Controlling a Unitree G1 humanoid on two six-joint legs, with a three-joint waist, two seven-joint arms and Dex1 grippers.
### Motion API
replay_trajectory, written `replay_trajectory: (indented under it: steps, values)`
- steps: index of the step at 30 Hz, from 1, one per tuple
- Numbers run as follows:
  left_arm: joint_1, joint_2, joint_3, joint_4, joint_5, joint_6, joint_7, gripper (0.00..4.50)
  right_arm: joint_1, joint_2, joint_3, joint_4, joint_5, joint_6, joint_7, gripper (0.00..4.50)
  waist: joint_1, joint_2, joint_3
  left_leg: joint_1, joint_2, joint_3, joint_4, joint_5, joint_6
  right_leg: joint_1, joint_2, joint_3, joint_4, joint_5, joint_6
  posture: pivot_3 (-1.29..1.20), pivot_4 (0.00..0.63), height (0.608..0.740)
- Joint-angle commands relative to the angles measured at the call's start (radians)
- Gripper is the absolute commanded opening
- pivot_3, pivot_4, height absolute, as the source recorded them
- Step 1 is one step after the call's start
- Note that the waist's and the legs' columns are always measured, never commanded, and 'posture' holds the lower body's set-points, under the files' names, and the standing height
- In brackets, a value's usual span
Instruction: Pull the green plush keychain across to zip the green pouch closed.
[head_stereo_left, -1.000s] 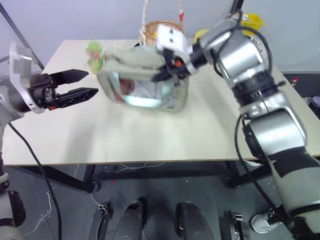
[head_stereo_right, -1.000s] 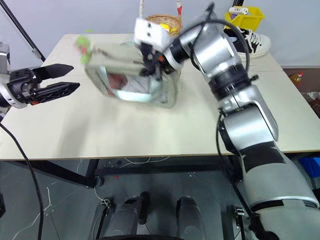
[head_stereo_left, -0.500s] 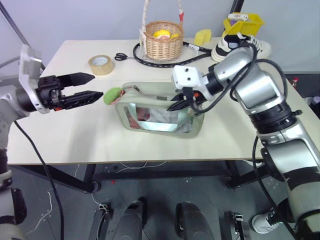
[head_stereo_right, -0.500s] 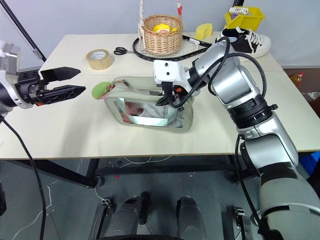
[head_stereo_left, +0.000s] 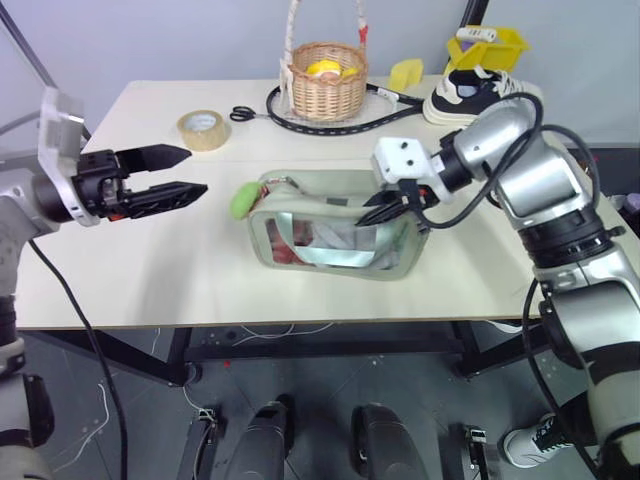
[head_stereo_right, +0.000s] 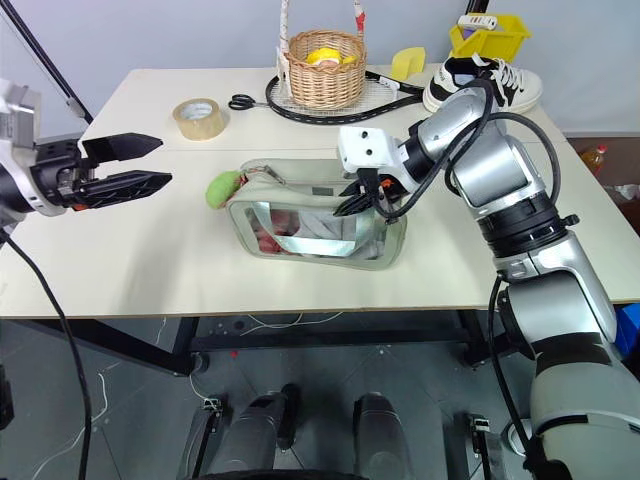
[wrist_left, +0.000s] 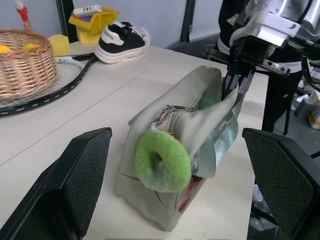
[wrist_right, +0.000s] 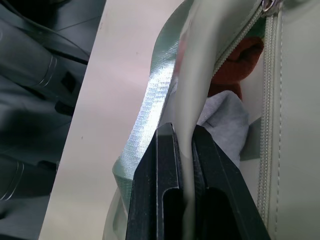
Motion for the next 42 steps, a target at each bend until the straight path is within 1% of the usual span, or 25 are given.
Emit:
replay_trajectory:
  steps: [1,7,15,18,19,22,24,25,27,29,34,37,42]
  values:
    - [-0.016,0.007,0.010,-0.020,-0.003,-0.009,-0.004,4.50,-0.013,-0.006,-0.027,0.004,0.001,-0.043,0.011,0.04,0.000,0.000,0.000,0.000,0.000,0.000,0.000,0.000,0.000,0.000,0.000,0.000,0.000,0.000,0.000,0.00,0.150,0.724]
    - [-0.018,0.001,0.000,-0.019,-0.002,-0.010,-0.006,4.50,-0.031,0.016,-0.022,0.087,-0.068,-0.098,-0.089,0.04,0.000,0.000,0.000,0.000,0.000,0.000,0.000,0.000,0.000,0.000,0.000,0.000,0.000,0.000,0.000,0.00,0.150,0.724]
    - [-0.034,-0.016,-0.023,-0.006,0.003,-0.020,-0.014,4.50,-0.031,0.022,-0.040,0.071,-0.046,-0.087,-0.076,0.04,-0.001,0.000,0.000,0.000,0.000,0.000,0.000,0.000,0.000,0.000,0.000,0.000,0.000,0.000,0.000,0.00,0.150,0.724]
    - [-0.037,-0.022,-0.027,-0.005,0.005,-0.021,-0.014,4.50,-0.044,0.028,-0.035,0.067,-0.045,-0.095,-0.065,1.09,-0.001,0.000,0.000,0.001,0.000,0.000,0.000,0.000,0.000,0.000,0.000,0.000,0.000,0.000,0.000,0.00,0.150,0.724]
    - [-0.038,-0.024,-0.028,-0.006,0.006,-0.021,-0.014,4.50,-0.045,0.026,-0.031,0.067,-0.051,-0.098,-0.061,1.51,-0.001,0.000,0.000,0.001,0.000,0.000,0.000,0.000,0.000,0.000,0.000,0.000,0.000,0.000,0.000,0.00,0.150,0.724]
    - [-0.036,-0.027,-0.026,-0.015,0.005,-0.018,-0.011,4.50,-0.037,0.013,-0.035,0.060,-0.057,-0.098,-0.060,2.97,-0.002,0.000,0.000,0.001,0.000,0.000,0.000,0.000,0.000,0.000,0.000,0.000,0.000,0.000,0.000,0.00,0.150,0.724]
    - [-0.030,-0.024,-0.020,-0.025,0.001,-0.013,-0.011,4.50,-0.028,-0.017,-0.071,0.028,-0.050,-0.074,-0.087,4.04,-0.001,0.000,0.000,0.000,0.000,0.000,0.000,0.000,0.000,0.000,0.000,0.000,0.000,0.000,0.000,0.00,0.150,0.724]
    - [-0.025,-0.021,-0.016,-0.030,-0.002,-0.010,-0.011,4.50,-0.021,-0.036,-0.087,0.001,-0.041,-0.053,-0.092,4.45,-0.001,0.000,0.000,0.000,0.000,0.000,0.000,0.000,0.000,0.000,0.000,0.000,0.000,0.000,0.000,0.00,0.150,0.724]
    - [-0.017,-0.011,-0.007,-0.033,-0.004,-0.006,-0.014,4.50,0.022,-0.094,-0.140,-0.110,-0.002,0.029,-0.093,4.45,0.004,0.000,0.000,0.000,0.000,-0.001,0.000,0.000,0.000,0.000,0.000,0.000,0.000,0.000,0.000,0.00,0.150,0.724]
    - [-0.013,-0.005,-0.004,-0.029,0.000,-0.008,-0.017,4.50,0.089,-0.154,-0.173,-0.206,-0.002,0.073,-0.112,4.45,0.011,0.000,0.000,-0.001,0.000,-0.001,0.000,0.000,0.000,0.000,-0.001,0.000,0.000,0.000,0.000,0.00,0.150,0.724]
    - [-0.022,-0.016,-0.026,-0.015,0.014,-0.021,-0.020,4.50,0.208,-0.223,-0.199,-0.320,-0.013,0.154,-0.169,4.45,0.016,0.000,0.000,0.000,0.000,0.001,0.001,0.000,0.000,0.001,-0.003,0.000,-0.001,-0.001,-0.002,0.00,0.150,0.724]
    - [-0.031,-0.023,-0.041,-0.004,0.025,-0.027,-0.029,4.50,0.241,-0.233,-0.202,-0.355,-0.010,0.178,-0.192,3.63,0.017,0.000,0.000,0.000,0.001,0.001,0.001,-0.001,-0.002,0.000,-0.004,0.001,-0.001,-0.002,-0.003,0.00,0.150,0.724]
    - [-0.039,-0.026,-0.104,0.018,0.082,-0.076,-0.071,4.50,0.270,-0.227,-0.206,-0.380,-0.004,0.200,-0.239,0.95,0.025,0.000,0.000,0.000,0.001,0.001,0.001,0.000,0.000,0.000,-0.004,0.001,-0.003,-0.002,-0.003,0.00,0.150,0.724]
